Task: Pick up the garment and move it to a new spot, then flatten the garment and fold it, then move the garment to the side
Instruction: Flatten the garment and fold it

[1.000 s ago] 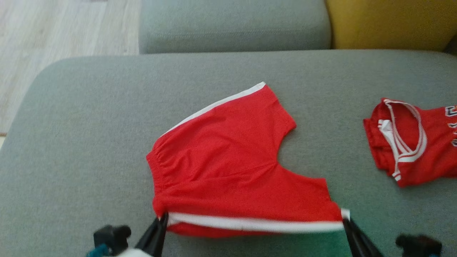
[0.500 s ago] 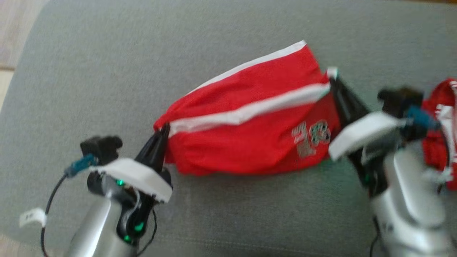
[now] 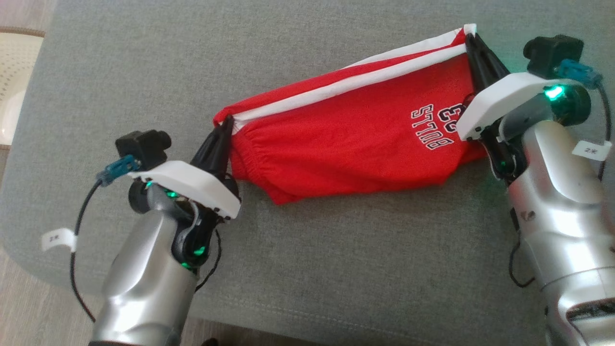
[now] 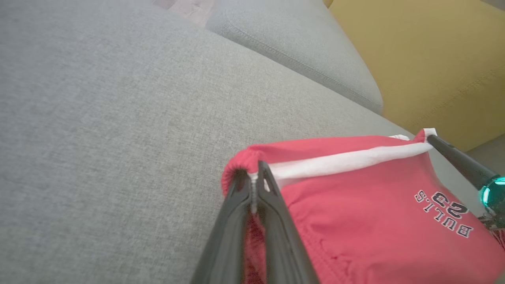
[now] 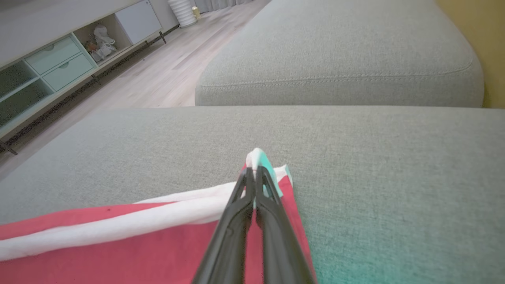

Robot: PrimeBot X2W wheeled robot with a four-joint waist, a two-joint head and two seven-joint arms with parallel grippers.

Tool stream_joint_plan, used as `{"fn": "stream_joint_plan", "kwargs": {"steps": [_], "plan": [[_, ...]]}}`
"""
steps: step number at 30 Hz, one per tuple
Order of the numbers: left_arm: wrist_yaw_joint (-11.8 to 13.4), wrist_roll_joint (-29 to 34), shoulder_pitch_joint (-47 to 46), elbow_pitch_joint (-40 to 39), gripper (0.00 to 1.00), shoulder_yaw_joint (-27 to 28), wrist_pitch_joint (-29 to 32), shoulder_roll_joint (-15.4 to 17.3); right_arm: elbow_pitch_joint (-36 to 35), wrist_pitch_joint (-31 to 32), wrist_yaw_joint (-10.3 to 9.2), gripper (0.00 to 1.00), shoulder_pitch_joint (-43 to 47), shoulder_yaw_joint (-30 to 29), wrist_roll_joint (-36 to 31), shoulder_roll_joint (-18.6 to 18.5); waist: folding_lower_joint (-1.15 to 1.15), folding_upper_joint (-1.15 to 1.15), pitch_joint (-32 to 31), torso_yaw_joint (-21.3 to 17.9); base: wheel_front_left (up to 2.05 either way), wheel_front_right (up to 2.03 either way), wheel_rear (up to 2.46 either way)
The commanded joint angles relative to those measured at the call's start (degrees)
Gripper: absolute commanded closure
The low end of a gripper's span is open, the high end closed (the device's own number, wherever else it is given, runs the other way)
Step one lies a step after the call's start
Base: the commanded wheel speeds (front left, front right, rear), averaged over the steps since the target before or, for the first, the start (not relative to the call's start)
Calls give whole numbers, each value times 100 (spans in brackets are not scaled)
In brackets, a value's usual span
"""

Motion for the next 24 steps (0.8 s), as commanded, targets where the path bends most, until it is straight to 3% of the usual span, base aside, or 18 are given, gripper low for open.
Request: {"fn": "stream_joint_plan", "kwargs": {"steps": [1, 2, 3, 9, 13, 19, 24], "plan": [[-40, -53, -293, 68, 57, 111, -129, 65, 158, -205, 39, 51, -249, 151, 67, 88, -1, 0, 26, 2, 0, 0, 0], [-54, -51, -334, 177, 18, 70, -169, 55, 295, -301, 39, 0, -301, 196, 79, 107, -1, 0, 28, -8, 0, 0, 0], [-66, -55, -364, 274, 0, 35, -213, 46, 413, -405, 39, 0, -344, 243, 91, 125, -1, 0, 26, -19, 0, 0, 0], [-38, 40, -387, 569, 0, 23, -625, 58, 700, -1039, 39, 0, -403, 546, 189, 208, -1, 0, -55, -131, 0, 0, 0], [210, 302, -216, 445, 0, 123, -928, 146, 587, -1414, 39, 0, -278, 727, 147, 184, -1, 0, -205, -245, 0, 0, 0], [750, 966, 288, -518, 0, 497, -1020, 297, -255, -1565, 39, 0, 312, 464, -172, 139, -1, 0, -489, -450, 0, 0, 0], [967, 1498, 861, -1449, 0, 809, -1023, 352, -1282, -1572, 39, 0, 1155, 36, -562, 208, -1, 0, -739, -608, 0, 0, 0]]}}
